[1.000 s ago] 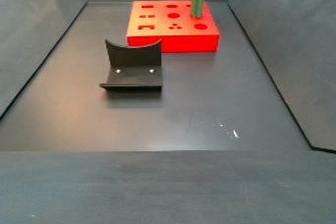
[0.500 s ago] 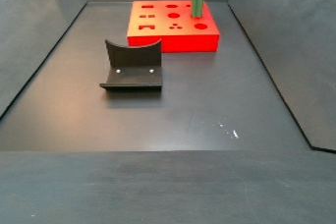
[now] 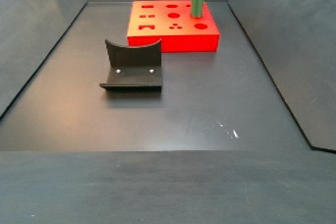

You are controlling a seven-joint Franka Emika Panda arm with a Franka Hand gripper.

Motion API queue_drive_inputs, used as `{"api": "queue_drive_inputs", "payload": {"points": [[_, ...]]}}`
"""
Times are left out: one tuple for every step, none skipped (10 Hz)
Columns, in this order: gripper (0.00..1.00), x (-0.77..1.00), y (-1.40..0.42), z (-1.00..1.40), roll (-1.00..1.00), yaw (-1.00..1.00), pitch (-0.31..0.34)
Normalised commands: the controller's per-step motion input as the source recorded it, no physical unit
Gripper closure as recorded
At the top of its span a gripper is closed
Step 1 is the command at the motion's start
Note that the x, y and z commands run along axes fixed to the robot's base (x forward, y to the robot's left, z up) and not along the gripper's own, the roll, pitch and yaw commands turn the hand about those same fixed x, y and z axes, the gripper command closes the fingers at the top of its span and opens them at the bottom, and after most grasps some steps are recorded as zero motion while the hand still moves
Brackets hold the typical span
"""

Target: Insert the star object.

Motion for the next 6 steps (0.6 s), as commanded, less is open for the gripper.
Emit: {"api": "queue_drive_inputs", "payload": {"points": [[1.0,0.0,0.06,-0.54,-0.01,-0.03,0.106],[1.0,0.01,0.2,-0.66,-0.14,-0.05,0.161],[1.0,0.04,0.15,-0.59,-0.24,-0.09,0.117],[1.0,0.01,0.08,-0.53,-0.29,-0.08,0.046],[1.0,0.0,0.02,-0.28,-0.15,0.0,0.007],[1.0,0.0,0.0,0.0,0.0,0.0,0.0]]}}
